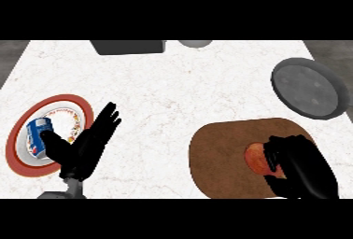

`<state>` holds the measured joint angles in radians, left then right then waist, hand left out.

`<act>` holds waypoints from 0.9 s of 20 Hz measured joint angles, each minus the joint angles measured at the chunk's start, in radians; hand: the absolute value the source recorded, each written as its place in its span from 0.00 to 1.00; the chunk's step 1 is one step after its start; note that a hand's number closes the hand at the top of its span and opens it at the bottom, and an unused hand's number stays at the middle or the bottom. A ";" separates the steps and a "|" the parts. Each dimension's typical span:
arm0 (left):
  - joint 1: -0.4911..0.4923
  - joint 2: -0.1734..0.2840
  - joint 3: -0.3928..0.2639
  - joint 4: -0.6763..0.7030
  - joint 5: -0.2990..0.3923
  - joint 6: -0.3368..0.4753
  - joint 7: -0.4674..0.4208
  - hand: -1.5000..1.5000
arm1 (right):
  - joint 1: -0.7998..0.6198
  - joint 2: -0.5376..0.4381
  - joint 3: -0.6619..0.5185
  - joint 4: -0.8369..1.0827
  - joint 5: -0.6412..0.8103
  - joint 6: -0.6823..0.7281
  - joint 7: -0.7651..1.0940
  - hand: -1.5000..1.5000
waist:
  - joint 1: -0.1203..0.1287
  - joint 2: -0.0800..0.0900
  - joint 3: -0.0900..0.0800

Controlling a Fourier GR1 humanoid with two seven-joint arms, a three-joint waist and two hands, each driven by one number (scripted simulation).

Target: Pick the pear from the cutting board and place it in the pan

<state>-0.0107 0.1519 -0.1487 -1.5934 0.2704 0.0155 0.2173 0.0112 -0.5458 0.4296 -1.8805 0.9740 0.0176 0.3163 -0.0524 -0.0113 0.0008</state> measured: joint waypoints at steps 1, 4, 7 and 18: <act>0.003 0.001 -0.001 -0.001 0.000 -0.004 0.000 0.50 | 0.025 -0.002 -0.027 -0.035 -0.020 -0.036 -0.013 1.00 | 0.001 0.000 0.000; -0.009 0.002 0.007 0.006 0.004 -0.007 0.002 0.50 | 0.095 0.008 -0.107 -0.124 -0.126 -0.111 -0.059 1.00 | 0.005 0.003 0.000; -0.001 0.003 -0.002 -0.001 -0.001 -0.016 -0.001 0.50 | 0.142 0.023 -0.199 -0.173 -0.282 -0.144 -0.107 1.00 | 0.016 0.005 0.001; -0.037 -0.032 -0.018 0.024 -0.037 -0.017 -0.006 0.50 | 0.062 0.048 -0.490 0.173 -0.593 -0.151 -0.407 1.00 | 0.052 0.012 0.000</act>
<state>-0.0474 0.1198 -0.1671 -1.5693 0.2338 -0.0015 0.2109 0.0734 -0.4983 -0.0600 -1.7079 0.3813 -0.1332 -0.0912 0.0000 0.0008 0.0007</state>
